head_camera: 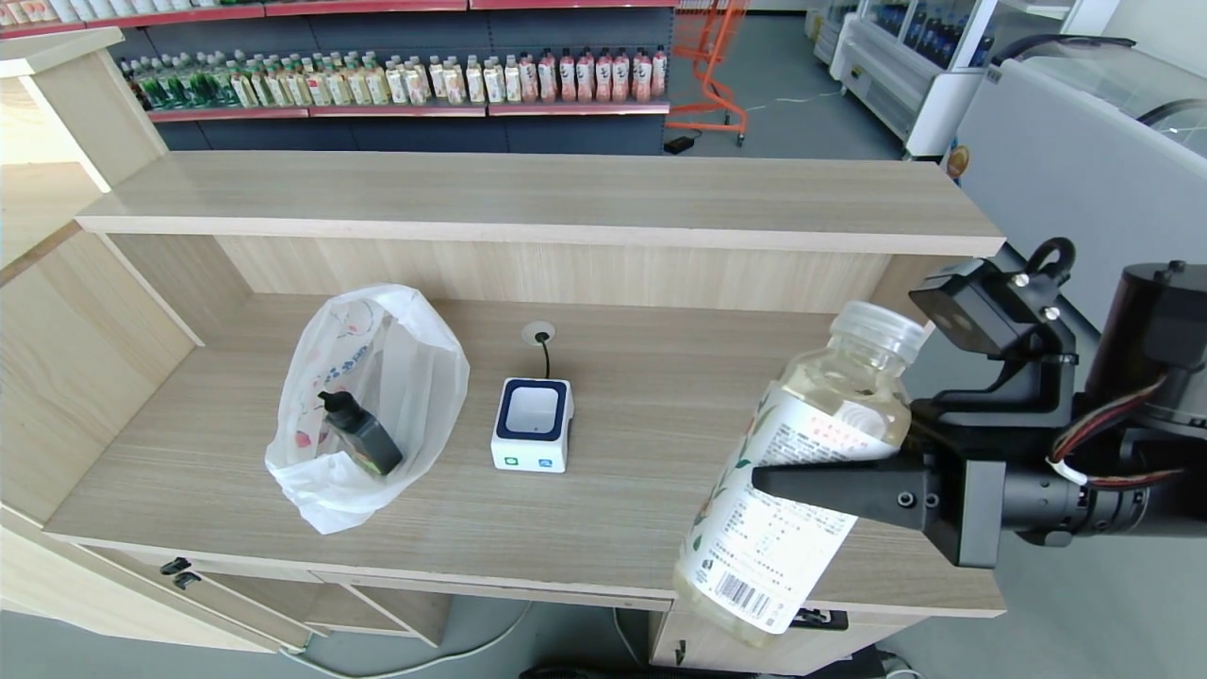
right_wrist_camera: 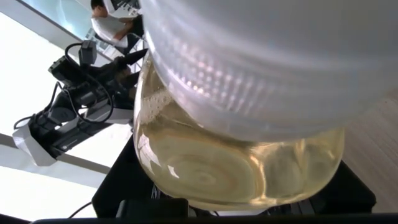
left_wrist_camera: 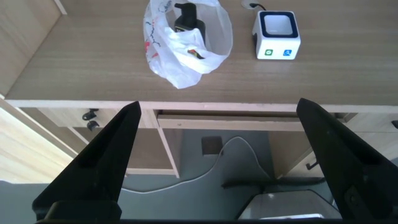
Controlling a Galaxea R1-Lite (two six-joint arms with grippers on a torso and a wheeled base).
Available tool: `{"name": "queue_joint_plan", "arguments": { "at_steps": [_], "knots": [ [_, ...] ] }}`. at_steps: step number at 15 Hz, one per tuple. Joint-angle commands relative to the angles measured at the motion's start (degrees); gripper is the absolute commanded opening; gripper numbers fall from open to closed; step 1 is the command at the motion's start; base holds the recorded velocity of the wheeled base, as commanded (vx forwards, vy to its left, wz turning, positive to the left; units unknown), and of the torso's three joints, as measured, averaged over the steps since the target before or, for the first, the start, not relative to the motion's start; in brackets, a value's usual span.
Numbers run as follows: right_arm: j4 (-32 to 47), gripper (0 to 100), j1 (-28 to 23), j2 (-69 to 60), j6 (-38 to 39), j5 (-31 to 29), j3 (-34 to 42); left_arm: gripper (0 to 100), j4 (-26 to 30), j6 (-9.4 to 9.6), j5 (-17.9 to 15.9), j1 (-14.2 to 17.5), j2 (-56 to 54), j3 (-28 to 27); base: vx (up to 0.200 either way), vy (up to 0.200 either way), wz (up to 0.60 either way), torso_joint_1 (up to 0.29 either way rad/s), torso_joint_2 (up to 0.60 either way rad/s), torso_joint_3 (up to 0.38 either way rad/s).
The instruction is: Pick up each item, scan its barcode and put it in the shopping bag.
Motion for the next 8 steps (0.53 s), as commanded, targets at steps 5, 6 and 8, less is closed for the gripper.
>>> {"name": "queue_joint_plan", "arguments": {
  "at_steps": [5,6,8],
  "knots": [
    [-0.05,0,-0.22,-0.90,0.09,0.02,0.01,100,0.00,-0.01,0.01,0.01,-0.02,0.01,0.000,0.000,0.00,0.000,0.00,0.000],
    [-0.05,0,-0.22,-0.99,0.09,0.02,0.01,100,0.00,-0.01,0.01,0.01,-0.02,0.01,0.000,0.000,0.00,0.000,0.00,0.000],
    [-0.05,0,-0.31,-1.25,0.27,0.02,0.10,100,0.00,-0.01,0.10,0.01,-0.02,0.01,0.000,0.000,0.00,0.000,0.00,0.000]
  ]
}}
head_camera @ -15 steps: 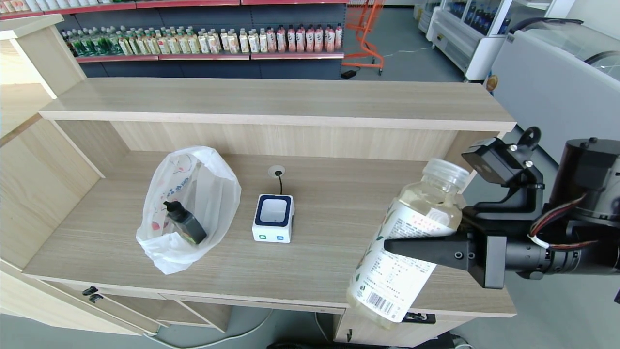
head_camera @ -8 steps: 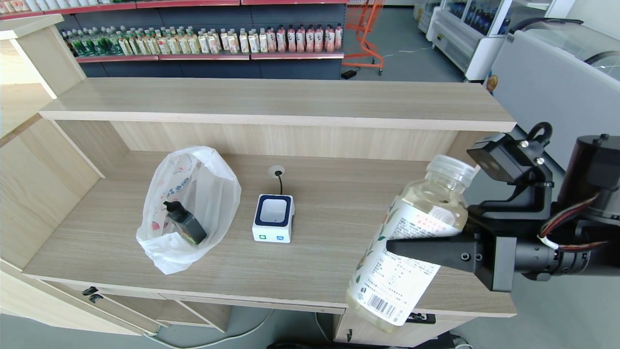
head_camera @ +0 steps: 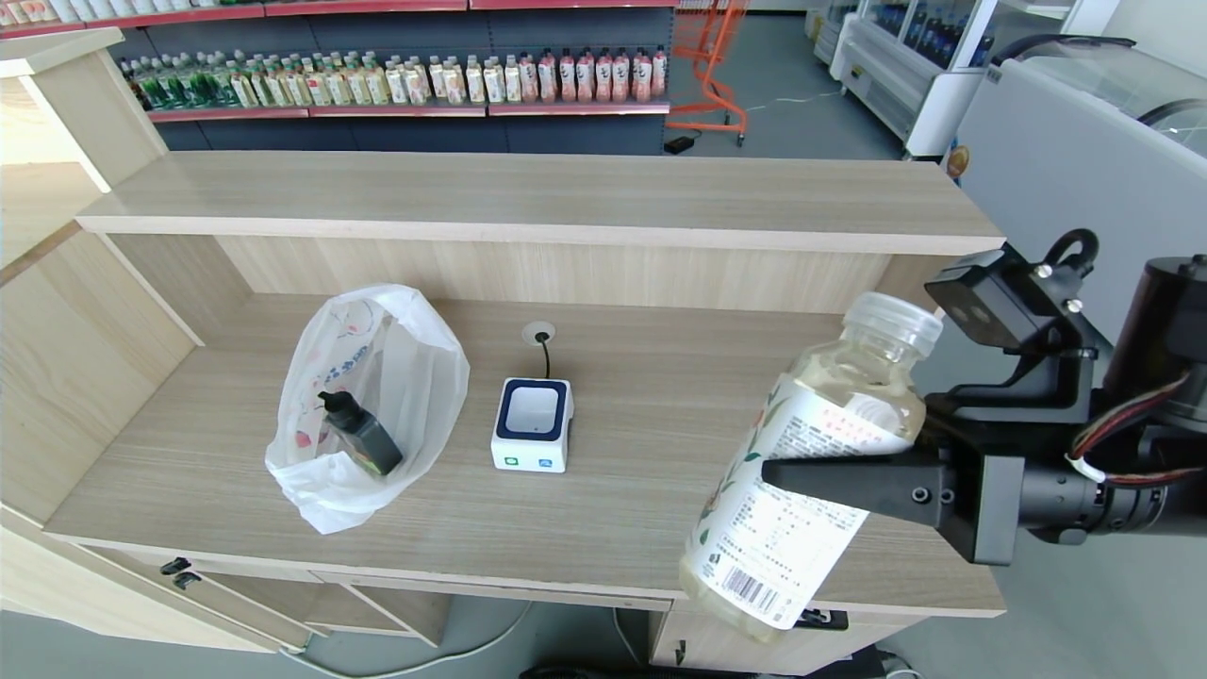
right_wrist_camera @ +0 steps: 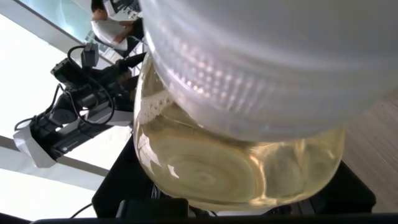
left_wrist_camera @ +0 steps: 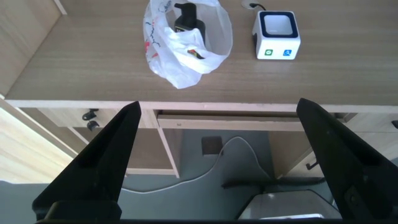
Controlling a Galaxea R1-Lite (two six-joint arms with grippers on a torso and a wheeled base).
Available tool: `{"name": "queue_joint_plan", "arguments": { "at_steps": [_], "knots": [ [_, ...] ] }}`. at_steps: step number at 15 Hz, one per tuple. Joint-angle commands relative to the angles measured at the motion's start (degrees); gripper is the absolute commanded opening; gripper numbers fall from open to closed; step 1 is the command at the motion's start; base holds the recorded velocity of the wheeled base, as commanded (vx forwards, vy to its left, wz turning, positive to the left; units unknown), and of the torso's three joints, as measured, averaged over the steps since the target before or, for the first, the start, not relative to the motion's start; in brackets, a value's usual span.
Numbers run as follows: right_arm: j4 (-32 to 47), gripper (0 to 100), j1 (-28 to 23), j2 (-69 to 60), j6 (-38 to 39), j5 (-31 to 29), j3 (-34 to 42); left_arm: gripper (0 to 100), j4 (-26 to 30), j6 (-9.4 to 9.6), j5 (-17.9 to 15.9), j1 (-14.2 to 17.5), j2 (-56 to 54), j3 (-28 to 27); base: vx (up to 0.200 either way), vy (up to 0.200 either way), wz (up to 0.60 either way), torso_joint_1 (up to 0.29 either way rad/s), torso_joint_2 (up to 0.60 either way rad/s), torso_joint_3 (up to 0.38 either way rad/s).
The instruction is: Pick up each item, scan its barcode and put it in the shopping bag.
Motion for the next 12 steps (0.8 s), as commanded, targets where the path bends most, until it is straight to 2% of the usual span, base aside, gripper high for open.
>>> {"name": "queue_joint_plan", "arguments": {
  "at_steps": [1,3,5,7,9,10,12],
  "knots": [
    [-0.02,0,0.00,-0.30,0.04,0.02,0.09,100,0.00,-0.01,-0.01,0.01,-0.02,0.01,0.000,0.000,0.00,0.000,0.00,0.000],
    [-0.02,0,-0.09,-0.39,0.13,-0.24,0.27,100,0.00,-0.01,-0.01,0.01,-0.02,0.01,0.000,0.000,0.00,0.000,0.00,0.000],
    [0.06,0,-3.69,-0.39,-2.86,-1.47,0.53,100,0.00,-0.01,-0.01,0.01,-0.02,0.01,0.000,0.000,0.00,0.000,0.00,0.000],
    [3.67,0,-9.85,-1.80,-16.31,-4.02,0.53,100,0.00,-0.01,-0.01,0.01,-0.02,0.01,0.000,0.000,0.00,0.000,0.00,0.000],
    [9.73,0,-15.29,-3.47,-33.18,-14.83,1.23,100,0.00,-0.01,-0.01,0.01,-0.02,0.01,0.000,0.000,0.00,0.000,0.00,0.000],
    [9.20,0,-18.19,-3.73,-39.60,-19.23,3.17,100,0.00,-0.01,0.07,0.01,-0.02,0.01,0.000,0.000,0.00,0.000,0.00,0.000],
    [6.66,0,-22.85,-4.44,-49.80,-22.92,5.19,100,0.00,-0.01,-0.01,0.01,-0.02,0.01,0.000,0.000,0.00,0.000,0.00,0.000]
  ]
}}
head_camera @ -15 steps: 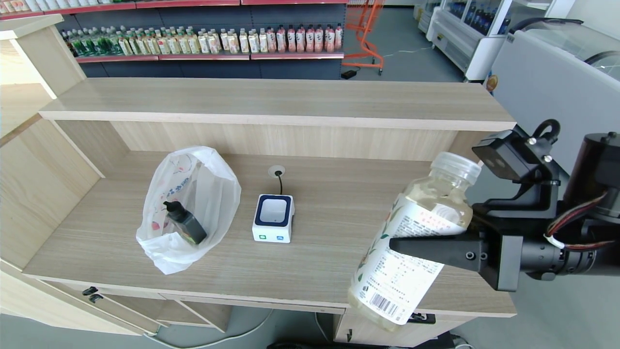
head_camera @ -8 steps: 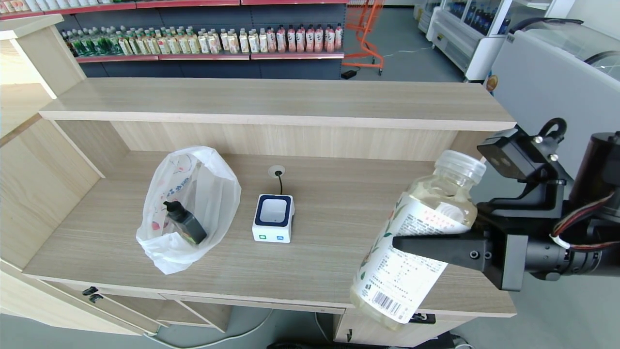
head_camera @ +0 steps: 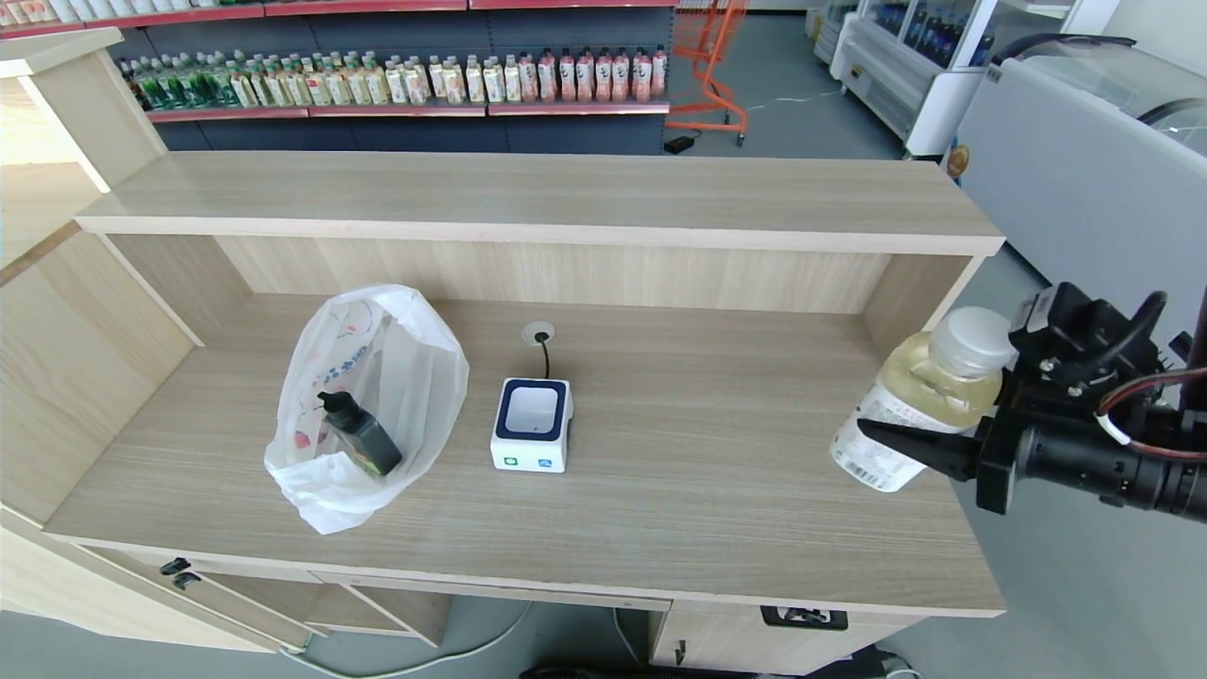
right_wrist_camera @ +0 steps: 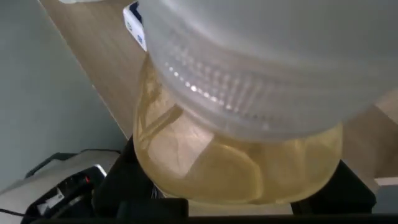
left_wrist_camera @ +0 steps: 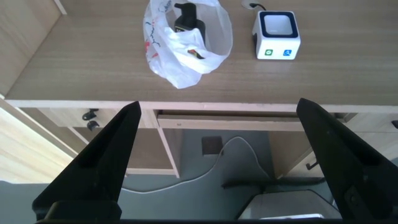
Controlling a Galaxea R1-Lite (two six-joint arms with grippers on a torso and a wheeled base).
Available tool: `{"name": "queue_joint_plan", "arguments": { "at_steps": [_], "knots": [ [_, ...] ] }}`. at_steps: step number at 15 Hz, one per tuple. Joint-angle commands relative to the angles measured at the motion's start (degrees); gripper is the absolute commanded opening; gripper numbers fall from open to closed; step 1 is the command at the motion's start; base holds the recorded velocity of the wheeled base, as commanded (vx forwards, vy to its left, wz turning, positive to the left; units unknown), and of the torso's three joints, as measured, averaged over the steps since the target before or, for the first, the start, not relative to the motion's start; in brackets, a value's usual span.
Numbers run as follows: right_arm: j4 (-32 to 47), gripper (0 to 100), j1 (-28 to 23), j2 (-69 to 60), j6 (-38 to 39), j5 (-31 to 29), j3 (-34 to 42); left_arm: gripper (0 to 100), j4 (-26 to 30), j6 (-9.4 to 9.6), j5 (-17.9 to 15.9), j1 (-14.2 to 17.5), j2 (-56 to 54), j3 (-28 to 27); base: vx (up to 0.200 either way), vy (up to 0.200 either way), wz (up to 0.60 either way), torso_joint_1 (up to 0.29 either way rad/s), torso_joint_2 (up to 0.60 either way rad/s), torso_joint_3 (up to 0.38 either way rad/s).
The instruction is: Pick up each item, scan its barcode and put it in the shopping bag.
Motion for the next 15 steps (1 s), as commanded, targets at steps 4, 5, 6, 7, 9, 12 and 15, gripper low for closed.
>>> {"name": "queue_joint_plan", "arguments": {
  "at_steps": [4,5,6,7,9,12,15],
  "knots": [
    [-7.63,0,-4.65,-0.75,-16.46,-7.25,2.13,100,0.02,-0.01,0.01,0.01,-0.02,0.01,0.000,0.000,0.00,0.000,0.00,0.000],
    [-8.16,0,-4.74,-0.75,-19.10,-7.25,2.22,100,0.02,-0.01,0.01,0.01,-0.02,0.01,0.000,0.000,0.00,0.000,0.00,0.000],
    [-8.16,0,-4.91,-1.01,-21.21,-7.25,2.22,100,0.02,-0.01,0.10,0.01,-0.02,0.01,0.000,0.000,0.00,0.000,0.00,0.000],
    [-8.16,0,-5.00,-1.27,-22.35,-7.16,2.22,100,0.02,-0.01,0.01,0.01,-0.02,0.01,0.000,0.000,0.00,0.000,0.00,0.000],
    [-8.25,0,-5.00,-1.89,-23.14,-7.16,2.13,100,0.02,-0.01,0.01,0.01,-0.02,0.01,0.000,0.000,0.00,0.000,0.00,0.000],
    [-8.25,0,-5.26,-3.56,-22.88,-6.98,3.98,100,0.02,0.08,0.01,0.01,-0.02,0.01,0.000,0.000,0.00,0.000,0.00,0.000],
    [-8.25,0,-5.44,-5.84,-22.88,-6.19,5.91,100,0.02,0.08,0.01,0.01,-0.02,0.01,0.000,0.000,0.00,0.000,0.00,0.000]
  ]
}}
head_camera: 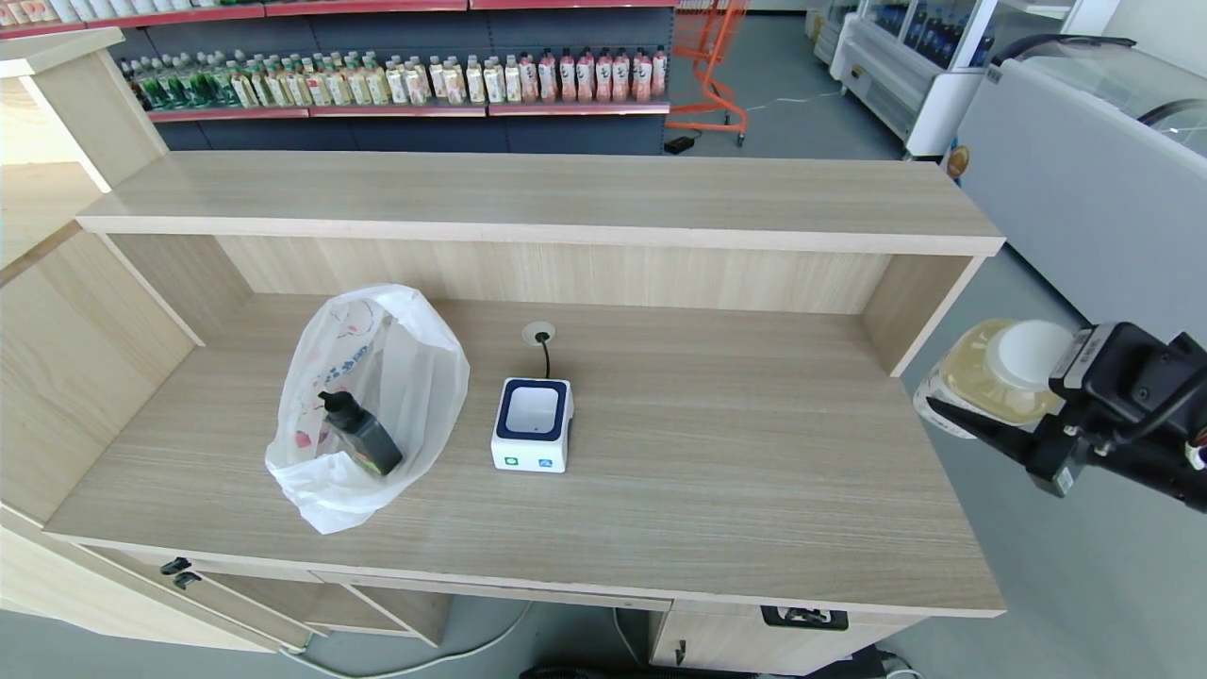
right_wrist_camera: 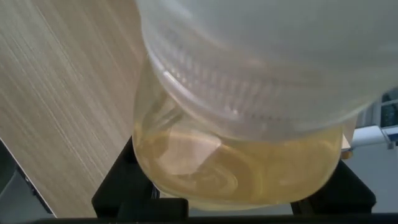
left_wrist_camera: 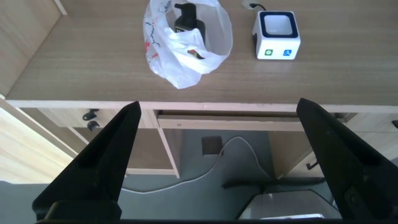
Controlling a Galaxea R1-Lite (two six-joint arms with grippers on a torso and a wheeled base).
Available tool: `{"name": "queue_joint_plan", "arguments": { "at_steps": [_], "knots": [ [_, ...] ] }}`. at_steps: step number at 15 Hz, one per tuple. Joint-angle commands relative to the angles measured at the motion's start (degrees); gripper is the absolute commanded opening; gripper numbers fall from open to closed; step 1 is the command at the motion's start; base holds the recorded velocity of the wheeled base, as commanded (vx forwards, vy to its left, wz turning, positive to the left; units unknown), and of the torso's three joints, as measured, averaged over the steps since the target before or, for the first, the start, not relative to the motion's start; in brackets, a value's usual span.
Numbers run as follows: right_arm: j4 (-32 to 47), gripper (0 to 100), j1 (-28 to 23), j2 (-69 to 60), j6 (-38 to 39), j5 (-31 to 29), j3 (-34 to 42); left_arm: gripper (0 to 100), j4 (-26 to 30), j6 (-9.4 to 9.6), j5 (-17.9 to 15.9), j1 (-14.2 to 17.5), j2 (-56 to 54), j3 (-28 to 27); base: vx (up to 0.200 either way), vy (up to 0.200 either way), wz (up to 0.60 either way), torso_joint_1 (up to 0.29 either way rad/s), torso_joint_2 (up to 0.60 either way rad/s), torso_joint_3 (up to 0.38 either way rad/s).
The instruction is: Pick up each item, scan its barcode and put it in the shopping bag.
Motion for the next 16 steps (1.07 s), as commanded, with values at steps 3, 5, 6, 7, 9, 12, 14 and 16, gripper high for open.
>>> {"name": "queue_joint_plan", "arguments": {
  "at_steps": [3,5,6,7,9,12,14,16],
  "knots": [
    [-0.04,0,-0.01,-2.17,0.72,0.98,1.41,100,0.00,0.02,0.01,0.01,-0.02,0.01,0.000,0.133,0.00,0.003,0.00,0.000],
    [-0.04,0,0.07,-2.26,0.90,2.03,1.67,100,0.00,0.02,0.01,0.01,-0.02,0.01,0.000,0.200,0.00,-0.005,0.00,0.002],
    [-0.04,0,-0.01,-2.17,0.90,2.73,1.67,100,0.00,0.02,0.01,0.01,-0.02,0.01,0.000,0.200,0.00,0.007,0.00,-0.002],
    [-0.04,0,0.07,-2.26,1.07,2.82,1.67,100,0.00,0.02,0.01,0.01,-0.02,0.01,0.000,0.200,0.00,0.012,0.01,0.002],
    [-0.04,0,-0.01,-1.99,2.21,2.91,1.76,100,0.00,0.11,0.01,0.01,-0.02,0.01,0.000,0.200,0.00,-0.005,0.00,0.005],
    [0.04,0,-0.01,-1.02,2.48,3.09,1.85,100,0.00,0.11,0.01,0.01,-0.02,0.01,0.000,0.200,0.00,-0.002,0.00,0.004],
    [0.04,0,0.16,-0.59,5.29,3.00,2.20,100,0.00,0.11,0.01,0.01,-0.02,0.01,0.000,0.200,0.00,0.005,0.01,0.000],
    [-0.04,0,0.16,0.38,5.38,3.00,2.02,100,0.00,0.11,0.01,0.01,-0.02,0.01,0.000,0.200,0.00,0.000,0.00,0.005]
  ]
}}
